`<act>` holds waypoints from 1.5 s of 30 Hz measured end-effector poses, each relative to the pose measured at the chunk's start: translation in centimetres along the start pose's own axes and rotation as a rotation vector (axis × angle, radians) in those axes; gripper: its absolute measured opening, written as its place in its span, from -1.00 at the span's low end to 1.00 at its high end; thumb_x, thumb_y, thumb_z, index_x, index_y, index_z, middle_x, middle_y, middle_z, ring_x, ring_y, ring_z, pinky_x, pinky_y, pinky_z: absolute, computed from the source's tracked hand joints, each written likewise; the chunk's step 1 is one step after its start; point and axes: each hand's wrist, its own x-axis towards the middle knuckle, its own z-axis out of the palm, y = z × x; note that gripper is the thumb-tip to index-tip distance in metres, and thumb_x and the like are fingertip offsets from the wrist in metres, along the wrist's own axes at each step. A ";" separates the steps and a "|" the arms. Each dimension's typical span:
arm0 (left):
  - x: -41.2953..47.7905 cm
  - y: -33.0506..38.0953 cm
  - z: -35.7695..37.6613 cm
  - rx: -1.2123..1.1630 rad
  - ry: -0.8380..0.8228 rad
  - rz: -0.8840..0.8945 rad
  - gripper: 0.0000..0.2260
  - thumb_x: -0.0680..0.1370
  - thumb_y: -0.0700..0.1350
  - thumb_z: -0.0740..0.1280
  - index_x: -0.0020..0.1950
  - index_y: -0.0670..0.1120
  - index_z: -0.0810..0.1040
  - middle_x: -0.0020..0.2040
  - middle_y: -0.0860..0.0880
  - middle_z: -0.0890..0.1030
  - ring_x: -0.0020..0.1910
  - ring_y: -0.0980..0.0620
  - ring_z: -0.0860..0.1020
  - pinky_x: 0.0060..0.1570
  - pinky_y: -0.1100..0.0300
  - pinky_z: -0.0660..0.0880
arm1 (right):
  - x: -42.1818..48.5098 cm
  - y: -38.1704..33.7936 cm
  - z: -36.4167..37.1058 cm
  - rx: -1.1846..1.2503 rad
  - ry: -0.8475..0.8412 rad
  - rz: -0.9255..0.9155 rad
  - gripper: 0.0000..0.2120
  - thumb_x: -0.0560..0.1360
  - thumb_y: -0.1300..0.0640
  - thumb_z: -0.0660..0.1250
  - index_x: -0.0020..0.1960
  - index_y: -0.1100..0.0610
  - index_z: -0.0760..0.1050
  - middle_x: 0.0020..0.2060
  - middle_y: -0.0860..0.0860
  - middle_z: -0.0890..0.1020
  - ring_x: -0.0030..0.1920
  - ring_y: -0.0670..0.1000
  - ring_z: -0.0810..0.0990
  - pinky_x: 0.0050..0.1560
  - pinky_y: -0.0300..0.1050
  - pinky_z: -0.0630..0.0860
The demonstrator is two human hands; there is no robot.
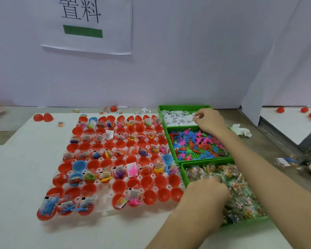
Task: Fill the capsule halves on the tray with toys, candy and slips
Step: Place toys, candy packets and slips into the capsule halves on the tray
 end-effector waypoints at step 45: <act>-2.6 -4.8 -2.9 -1.274 1.084 -0.439 -0.80 0.56 -0.05 0.35 -0.23 -0.04 0.67 -0.30 -0.06 0.68 -0.28 -0.01 0.67 -0.26 0.26 0.59 | -15.6 -5.9 -2.4 1.057 0.263 -0.437 -0.85 0.42 0.26 0.51 -0.09 0.04 0.70 -0.14 -0.01 0.74 -0.08 0.01 0.73 -0.05 -0.23 0.61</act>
